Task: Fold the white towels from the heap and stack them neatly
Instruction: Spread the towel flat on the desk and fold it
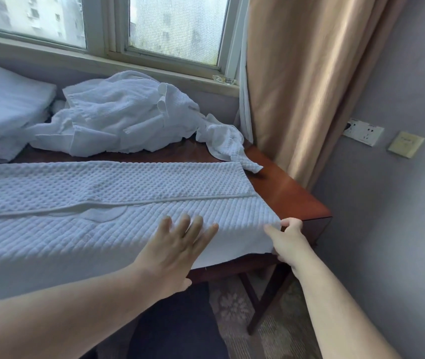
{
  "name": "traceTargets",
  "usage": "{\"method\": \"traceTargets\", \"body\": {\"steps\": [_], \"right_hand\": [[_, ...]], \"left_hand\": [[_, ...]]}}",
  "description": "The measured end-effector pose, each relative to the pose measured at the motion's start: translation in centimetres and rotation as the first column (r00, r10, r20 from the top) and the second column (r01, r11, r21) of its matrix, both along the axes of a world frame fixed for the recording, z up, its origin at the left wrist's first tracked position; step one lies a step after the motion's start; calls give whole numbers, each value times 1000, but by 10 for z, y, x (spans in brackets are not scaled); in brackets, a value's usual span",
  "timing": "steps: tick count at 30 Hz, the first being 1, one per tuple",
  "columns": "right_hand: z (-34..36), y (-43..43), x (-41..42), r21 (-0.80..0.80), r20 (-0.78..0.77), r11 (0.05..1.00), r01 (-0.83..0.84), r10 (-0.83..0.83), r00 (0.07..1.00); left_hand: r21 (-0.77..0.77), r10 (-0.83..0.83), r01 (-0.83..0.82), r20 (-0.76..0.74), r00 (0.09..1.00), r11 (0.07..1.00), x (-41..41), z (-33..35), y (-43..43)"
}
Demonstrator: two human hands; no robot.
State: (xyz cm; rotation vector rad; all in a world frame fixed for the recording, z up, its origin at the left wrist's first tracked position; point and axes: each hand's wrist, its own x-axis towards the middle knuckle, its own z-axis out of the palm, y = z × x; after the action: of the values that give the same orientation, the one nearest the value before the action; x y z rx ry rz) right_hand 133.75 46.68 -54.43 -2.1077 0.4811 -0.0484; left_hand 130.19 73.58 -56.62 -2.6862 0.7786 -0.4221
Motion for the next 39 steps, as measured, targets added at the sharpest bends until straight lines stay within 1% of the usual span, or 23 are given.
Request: {"method": "traceTargets", "body": {"steps": [1, 2, 5, 7, 9, 10, 12, 14, 15, 16, 17, 18, 20, 21, 22, 23, 24, 25, 26, 29, 33, 36, 39], "right_hand": [[-4, 0, -1, 112, 31, 993, 35, -39, 999], [-6, 0, -2, 169, 59, 985, 43, -54, 997], [-8, -2, -7, 208, 147, 978, -17, -14, 989], [-5, -3, -9, 231, 205, 968, -99, 51, 977], [1, -4, -8, 311, 257, 937, -160, 79, 963], [5, -2, -7, 374, 274, 913, -165, 61, 960], [14, -2, -4, 496, 302, 848, -185, 31, 953], [22, -6, -1, 583, 356, 753, -304, 100, 929], [27, -9, 1, 605, 370, 706, -369, 161, 915], [33, -10, 4, 592, 370, 692, -414, 223, 902], [38, -9, 8, 539, 356, 721, -436, 275, 893], [43, -7, 13, 443, 330, 778, -445, 320, 888], [54, 0, 25, 124, 271, 915, -383, 340, 900], [59, 1, 33, -46, 257, 947, -319, 319, 912], [63, 2, 43, -207, 260, 943, -259, 309, 915], [66, 3, 53, -342, 266, 916, -209, 308, 914], [68, 5, 62, -442, 279, 882, -166, 311, 909], [70, 9, 70, -497, 304, 857, -135, 318, 898], [71, 14, 77, -504, 333, 854, -127, 328, 884], [70, 27, 107, -425, 363, 891, -162, 331, 871], [69, 37, 153, -389, 290, 899, -203, 328, 899], [63, 40, 183, -428, 199, 872, -237, 346, 917], [52, 43, 203, -461, 148, 860, -221, 321, 936]], "left_hand": [[7, 10, -10, -1, 1000, 1000, -1, 0, -1], [15, 19, -19, 1, 1000, 1000, -1, 0, -1], [77, 53, -54, 18, 998, 996, -5, -2, -1], [141, 62, -68, 47, 997, 988, -6, -4, -2], [155, 50, -56, 42, 998, 986, -7, -6, -4], [122, 27, -30, 21, 999, 992, -7, -4, -5], [4, -2, 2, -87, 996, 1000, -9, 8, -4], [-112, -16, -9, -224, 974, 994, -11, 27, 0], [-224, -6, -66, -308, 951, 972, -12, 40, 2], [-324, 25, -165, -395, 918, 932, -9, 56, 6], [-361, 55, -255, -481, 875, 897, -1, 70, 10], [-356, 78, -320, -553, 830, 878, 9, 85, 15], [-335, 78, -351, -617, 783, 875, 32, 108, 28], [-339, 70, -355, -630, 773, 871, 44, 114, 35], [-348, 58, -354, -638, 768, 868, 53, 118, 41], [-366, 44, -358, -644, 764, 859, 63, 118, 48], [-388, 36, -379, -657, 753, 840, 73, 117, 53], [-403, 36, -401, -667, 745, 823, 82, 116, 57], [-407, 47, -417, -668, 743, 812, 91, 116, 60], [-368, 119, -421, -620, 776, 829, 121, 121, 66], [-325, 198, -435, -563, 802, 839, 161, 123, 69], [-266, 254, -442, -528, 810, 856, 188, 118, 70], [-243, 260, -436, -527, 809, 866, 211, 111, 77]]}}
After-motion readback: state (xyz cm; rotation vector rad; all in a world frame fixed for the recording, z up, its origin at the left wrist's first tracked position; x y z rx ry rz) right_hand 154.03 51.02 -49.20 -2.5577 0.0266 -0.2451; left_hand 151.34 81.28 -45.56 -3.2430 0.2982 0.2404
